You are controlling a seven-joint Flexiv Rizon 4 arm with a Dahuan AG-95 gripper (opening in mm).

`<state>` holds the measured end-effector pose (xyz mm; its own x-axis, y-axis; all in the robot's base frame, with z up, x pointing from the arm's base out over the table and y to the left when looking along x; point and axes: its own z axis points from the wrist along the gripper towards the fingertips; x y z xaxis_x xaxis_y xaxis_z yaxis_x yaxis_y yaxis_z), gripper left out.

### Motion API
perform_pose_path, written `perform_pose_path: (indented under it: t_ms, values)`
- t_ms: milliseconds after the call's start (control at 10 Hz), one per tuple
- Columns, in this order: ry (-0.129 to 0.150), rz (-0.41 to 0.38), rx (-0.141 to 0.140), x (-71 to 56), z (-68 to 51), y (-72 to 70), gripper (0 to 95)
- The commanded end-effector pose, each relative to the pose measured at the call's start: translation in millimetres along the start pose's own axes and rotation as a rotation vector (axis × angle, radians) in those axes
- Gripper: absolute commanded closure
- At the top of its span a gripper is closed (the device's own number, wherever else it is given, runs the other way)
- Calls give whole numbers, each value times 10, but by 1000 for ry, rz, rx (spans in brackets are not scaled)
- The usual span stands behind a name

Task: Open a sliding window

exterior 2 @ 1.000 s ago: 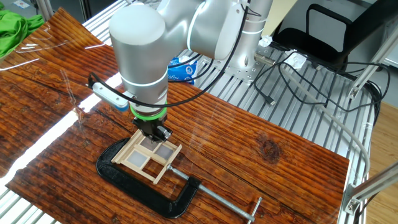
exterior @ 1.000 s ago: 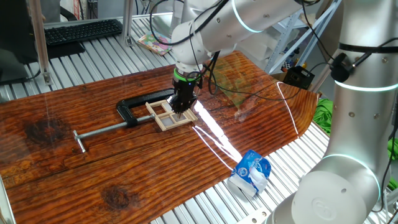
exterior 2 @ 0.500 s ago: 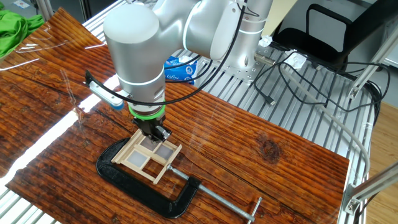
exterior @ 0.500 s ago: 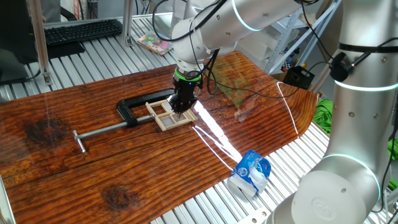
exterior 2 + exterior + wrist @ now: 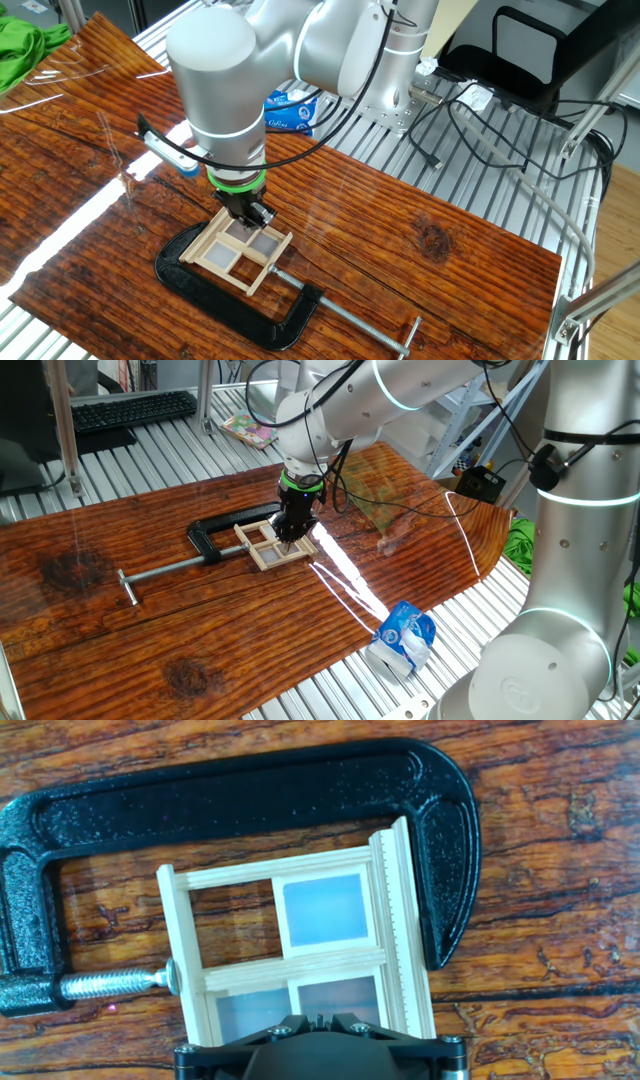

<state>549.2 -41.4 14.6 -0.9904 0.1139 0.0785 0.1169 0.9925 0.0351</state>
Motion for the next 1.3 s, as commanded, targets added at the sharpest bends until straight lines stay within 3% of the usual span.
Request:
perform_pose_path:
  t_ms: [100,1300]
  values:
    - [1,1,-4,4,-3,3,950]
    - [-8,-2,-4,3,4,9,950]
